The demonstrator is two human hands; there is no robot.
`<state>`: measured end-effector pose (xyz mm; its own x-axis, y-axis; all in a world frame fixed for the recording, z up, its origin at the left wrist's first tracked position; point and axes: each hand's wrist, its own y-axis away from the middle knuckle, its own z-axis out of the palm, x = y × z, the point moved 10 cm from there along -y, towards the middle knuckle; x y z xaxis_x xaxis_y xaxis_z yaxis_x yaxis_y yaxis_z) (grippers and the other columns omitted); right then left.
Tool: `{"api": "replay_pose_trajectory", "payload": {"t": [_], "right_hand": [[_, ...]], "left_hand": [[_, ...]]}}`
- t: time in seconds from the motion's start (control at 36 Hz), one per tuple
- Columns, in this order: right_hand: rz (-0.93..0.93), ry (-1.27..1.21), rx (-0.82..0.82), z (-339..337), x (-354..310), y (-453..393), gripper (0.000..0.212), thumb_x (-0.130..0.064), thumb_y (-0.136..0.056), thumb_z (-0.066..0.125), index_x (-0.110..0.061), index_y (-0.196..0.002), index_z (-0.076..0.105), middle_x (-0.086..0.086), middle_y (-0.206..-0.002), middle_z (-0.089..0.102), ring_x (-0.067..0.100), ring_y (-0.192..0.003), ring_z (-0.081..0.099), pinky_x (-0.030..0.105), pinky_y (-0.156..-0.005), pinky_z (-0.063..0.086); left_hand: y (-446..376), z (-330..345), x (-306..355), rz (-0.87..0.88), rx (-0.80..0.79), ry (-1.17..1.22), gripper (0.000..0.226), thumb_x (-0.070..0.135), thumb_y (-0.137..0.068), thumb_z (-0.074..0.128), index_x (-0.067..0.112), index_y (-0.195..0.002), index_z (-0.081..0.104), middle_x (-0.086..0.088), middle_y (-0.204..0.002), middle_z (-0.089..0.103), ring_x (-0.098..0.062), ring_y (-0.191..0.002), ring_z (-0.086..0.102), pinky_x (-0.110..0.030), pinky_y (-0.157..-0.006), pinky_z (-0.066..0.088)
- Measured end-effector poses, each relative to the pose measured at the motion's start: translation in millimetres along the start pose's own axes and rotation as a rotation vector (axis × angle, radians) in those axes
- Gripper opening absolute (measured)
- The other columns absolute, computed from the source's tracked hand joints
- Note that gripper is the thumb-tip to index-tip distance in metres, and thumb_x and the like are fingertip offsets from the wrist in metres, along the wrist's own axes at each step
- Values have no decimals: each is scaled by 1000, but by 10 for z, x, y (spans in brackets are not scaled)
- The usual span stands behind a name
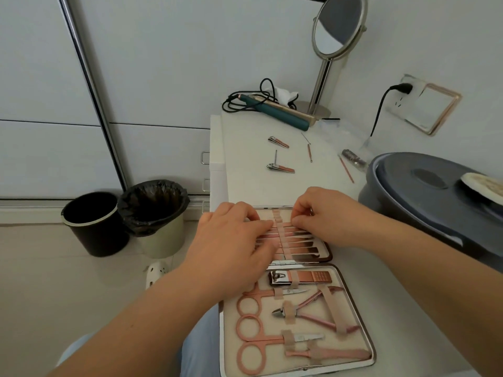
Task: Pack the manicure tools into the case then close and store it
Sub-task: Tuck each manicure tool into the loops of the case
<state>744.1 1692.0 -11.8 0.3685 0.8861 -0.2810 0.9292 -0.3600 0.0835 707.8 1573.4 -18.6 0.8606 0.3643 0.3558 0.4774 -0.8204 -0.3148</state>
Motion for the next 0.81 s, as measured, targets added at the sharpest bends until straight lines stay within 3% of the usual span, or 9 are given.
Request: {"api": "replay_pose_trajectory", "payload": {"t": [0.22, 0.81], "right_hand": [[-19, -34, 14, -16, 16, 17, 8, -29, -86, 58, -33, -79, 60, -19, -75, 52, -4, -71, 48, 8, -57, 31], [-89, -48, 41, -5, -43, 19, 10, -26, -87, 56, -24, -88, 66, -17, -79, 51, 2, -75, 50, 14, -67, 40]], "left_hand": [[-9, -29, 19, 9, 15, -11, 40, 53, -84, 37, 34, -111, 60, 14, -109, 48, -10, -105, 34, -30, -88, 27], [41, -142, 34, -30, 124, 30, 34, 45, -84, 48, 27, -107, 65, 10, -107, 57, -11, -104, 44, -30, -92, 33]]}}
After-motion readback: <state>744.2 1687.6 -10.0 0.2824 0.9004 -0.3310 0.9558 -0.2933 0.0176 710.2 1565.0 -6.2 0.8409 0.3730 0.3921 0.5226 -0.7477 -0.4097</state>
